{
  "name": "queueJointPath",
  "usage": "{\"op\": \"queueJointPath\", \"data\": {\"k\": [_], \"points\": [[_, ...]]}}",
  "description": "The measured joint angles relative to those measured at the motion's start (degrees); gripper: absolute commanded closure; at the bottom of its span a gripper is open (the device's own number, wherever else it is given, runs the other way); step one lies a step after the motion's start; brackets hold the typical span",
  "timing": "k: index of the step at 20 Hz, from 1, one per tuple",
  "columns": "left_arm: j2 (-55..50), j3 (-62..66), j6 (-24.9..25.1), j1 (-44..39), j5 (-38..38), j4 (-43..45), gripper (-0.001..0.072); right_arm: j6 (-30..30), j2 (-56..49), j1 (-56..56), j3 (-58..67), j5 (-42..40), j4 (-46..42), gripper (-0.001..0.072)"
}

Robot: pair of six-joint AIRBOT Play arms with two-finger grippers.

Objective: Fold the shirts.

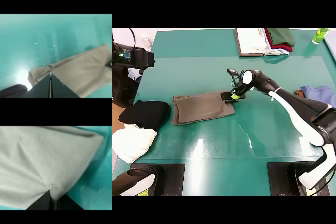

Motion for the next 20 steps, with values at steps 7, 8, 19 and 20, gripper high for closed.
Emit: {"op": "queueJointPath", "data": {"k": [7, 8, 19, 20], "points": [[0.0, 0.0, 0.0, -9.8, 3.5, -0.4, 0.0675, -1.1, 13.8, -17.8, 0.2, 3.3, -10.4, 0.0694], [0.0, 0.0, 0.0, -11.1, 4.4, -0.4, 0.0675, -1.6, 15.9, -21.9, 0.2, 4.1, -11.3, 0.0694], [0.0, 0.0, -0.7, -17.0, 10.5, -0.9, 0.0675, -7.2, 24.4, -59.3, 0.2, 9.4, -13.8, 0.0694], [0.0, 0.0, -0.7, -17.1, 10.6, -0.9, 0.0675, -7.4, 24.5, -60.5, 0.2, 9.4, -13.3, 0.0694]]}}
